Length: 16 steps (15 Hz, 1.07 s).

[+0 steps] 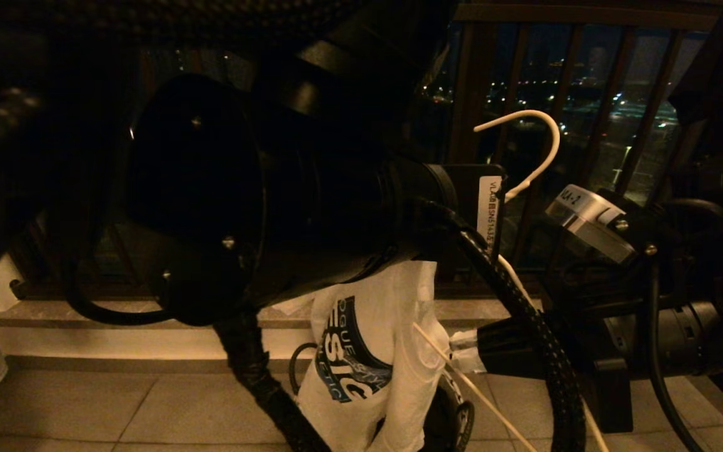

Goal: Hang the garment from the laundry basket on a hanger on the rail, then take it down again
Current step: Hang the clothes on the clothes rack

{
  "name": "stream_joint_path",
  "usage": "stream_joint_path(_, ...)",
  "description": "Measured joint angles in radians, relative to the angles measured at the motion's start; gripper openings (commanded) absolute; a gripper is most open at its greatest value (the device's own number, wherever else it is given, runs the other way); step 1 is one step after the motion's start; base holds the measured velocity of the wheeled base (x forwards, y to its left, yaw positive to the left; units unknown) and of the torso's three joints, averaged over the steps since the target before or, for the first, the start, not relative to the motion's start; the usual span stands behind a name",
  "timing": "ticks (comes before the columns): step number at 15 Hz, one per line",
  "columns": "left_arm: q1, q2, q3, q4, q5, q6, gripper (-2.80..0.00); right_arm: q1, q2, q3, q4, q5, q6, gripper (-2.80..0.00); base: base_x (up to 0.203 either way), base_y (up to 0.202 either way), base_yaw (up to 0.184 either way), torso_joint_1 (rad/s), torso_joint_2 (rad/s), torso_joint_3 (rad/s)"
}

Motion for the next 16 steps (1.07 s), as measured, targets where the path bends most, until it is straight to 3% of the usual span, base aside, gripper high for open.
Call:
stream_joint_path(7, 0.003, -0.072, -0.018, 0.118, -0.045, 0.327, -2.80, 0.000, 0.000, 0.022, 0.000, 0.038, -0.013, -2.80, 0.000, 0.000, 0.000, 0.000, 0.00, 0.000)
stream_joint_path(10, 0.003, -0.079, -0.028, 0.117, -0.044, 0.370, -2.80, 0.000, -0.002, 0.026, 0.000, 0.063, -0.013, -2.80, 0.000, 0.000, 0.000, 0.000, 0.00, 0.000)
stream_joint_path(14, 0.019, -0.060, -0.083, 0.122, -0.045, 0.533, -2.80, 0.000, -0.006, 0.031, -0.001, 0.063, -0.039, -2.80, 0.000, 0.000, 0.000, 0.000, 0.00, 0.000)
stream_joint_path(16, 0.024, -0.034, -0.127, 0.124, -0.056, 0.583, -2.80, 0.000, -0.008, 0.032, 0.000, 0.061, -0.044, -2.80, 0.000, 0.000, 0.000, 0.000, 0.00, 0.000)
